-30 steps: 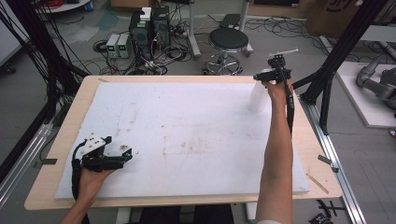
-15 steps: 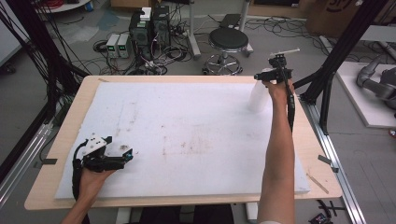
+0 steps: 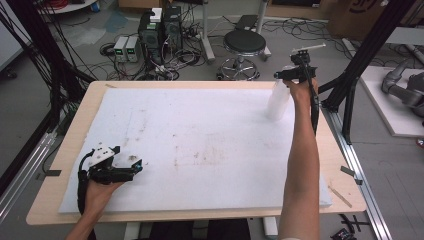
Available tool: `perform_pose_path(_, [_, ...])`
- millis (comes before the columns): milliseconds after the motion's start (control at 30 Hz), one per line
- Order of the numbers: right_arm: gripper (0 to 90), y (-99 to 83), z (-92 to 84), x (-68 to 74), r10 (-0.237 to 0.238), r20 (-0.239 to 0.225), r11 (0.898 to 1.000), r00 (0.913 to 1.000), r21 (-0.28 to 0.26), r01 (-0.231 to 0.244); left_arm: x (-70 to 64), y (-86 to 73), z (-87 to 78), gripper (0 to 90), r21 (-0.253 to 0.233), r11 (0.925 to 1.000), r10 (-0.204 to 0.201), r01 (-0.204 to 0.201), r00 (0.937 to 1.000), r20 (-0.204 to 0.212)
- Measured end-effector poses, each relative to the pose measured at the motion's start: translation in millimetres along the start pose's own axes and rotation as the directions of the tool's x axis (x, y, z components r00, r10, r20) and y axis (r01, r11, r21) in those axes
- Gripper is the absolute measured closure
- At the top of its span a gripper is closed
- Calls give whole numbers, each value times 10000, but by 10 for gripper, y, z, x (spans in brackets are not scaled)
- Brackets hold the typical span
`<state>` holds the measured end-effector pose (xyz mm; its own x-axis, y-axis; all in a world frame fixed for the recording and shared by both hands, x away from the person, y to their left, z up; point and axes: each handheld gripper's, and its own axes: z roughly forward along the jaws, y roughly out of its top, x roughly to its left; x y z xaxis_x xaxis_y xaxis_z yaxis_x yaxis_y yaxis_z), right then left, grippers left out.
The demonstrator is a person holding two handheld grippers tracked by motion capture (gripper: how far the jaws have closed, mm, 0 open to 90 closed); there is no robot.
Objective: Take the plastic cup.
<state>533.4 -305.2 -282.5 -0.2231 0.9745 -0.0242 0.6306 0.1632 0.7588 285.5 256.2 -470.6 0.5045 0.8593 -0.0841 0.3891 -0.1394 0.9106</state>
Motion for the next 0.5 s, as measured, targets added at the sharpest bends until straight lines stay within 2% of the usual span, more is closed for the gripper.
perform_pose_path(100, [407,48,-35,12,-47,35,10000,10000,48,47,0,0,0,19,4,10000,3,-3,10000,1])
perform_pose_path(500, [407,333,-375,47,-292,272,9983,9992,-504,305,-1,2,4,19,30,10000,35,-35,10000,28])
